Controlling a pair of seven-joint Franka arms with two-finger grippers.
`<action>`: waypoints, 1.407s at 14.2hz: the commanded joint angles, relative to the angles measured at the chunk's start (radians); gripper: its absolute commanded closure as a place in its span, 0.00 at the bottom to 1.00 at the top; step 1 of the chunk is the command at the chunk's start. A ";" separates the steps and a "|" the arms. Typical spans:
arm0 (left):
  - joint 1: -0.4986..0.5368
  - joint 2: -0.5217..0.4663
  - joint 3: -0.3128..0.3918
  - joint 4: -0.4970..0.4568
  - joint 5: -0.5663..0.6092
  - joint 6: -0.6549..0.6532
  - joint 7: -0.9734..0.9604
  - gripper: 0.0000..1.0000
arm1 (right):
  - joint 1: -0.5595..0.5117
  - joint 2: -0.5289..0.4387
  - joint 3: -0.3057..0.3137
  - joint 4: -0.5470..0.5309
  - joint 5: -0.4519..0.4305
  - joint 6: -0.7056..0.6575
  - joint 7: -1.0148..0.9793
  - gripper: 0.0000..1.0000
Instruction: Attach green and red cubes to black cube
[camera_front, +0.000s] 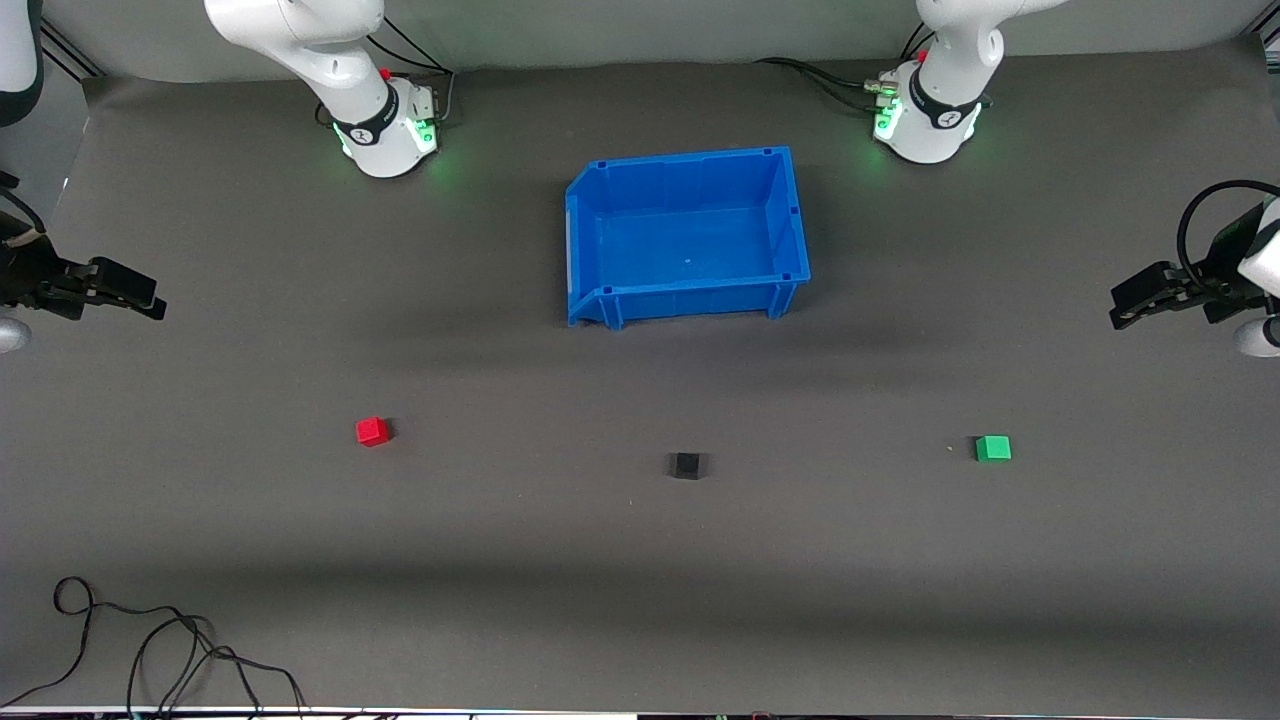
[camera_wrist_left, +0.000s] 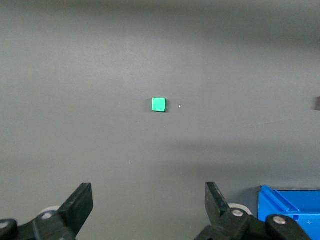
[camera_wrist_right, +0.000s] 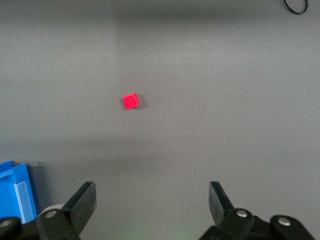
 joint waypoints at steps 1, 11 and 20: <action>0.003 -0.003 -0.003 0.007 0.019 -0.021 0.002 0.00 | 0.003 -0.023 -0.003 -0.011 0.021 -0.005 -0.013 0.00; 0.003 0.000 -0.001 0.002 0.016 -0.018 -0.018 0.00 | 0.002 -0.012 0.003 0.003 0.022 -0.001 -0.007 0.00; 0.097 0.141 0.000 -0.005 0.019 0.028 -0.359 0.00 | 0.002 0.006 -0.001 0.014 0.055 -0.009 0.581 0.00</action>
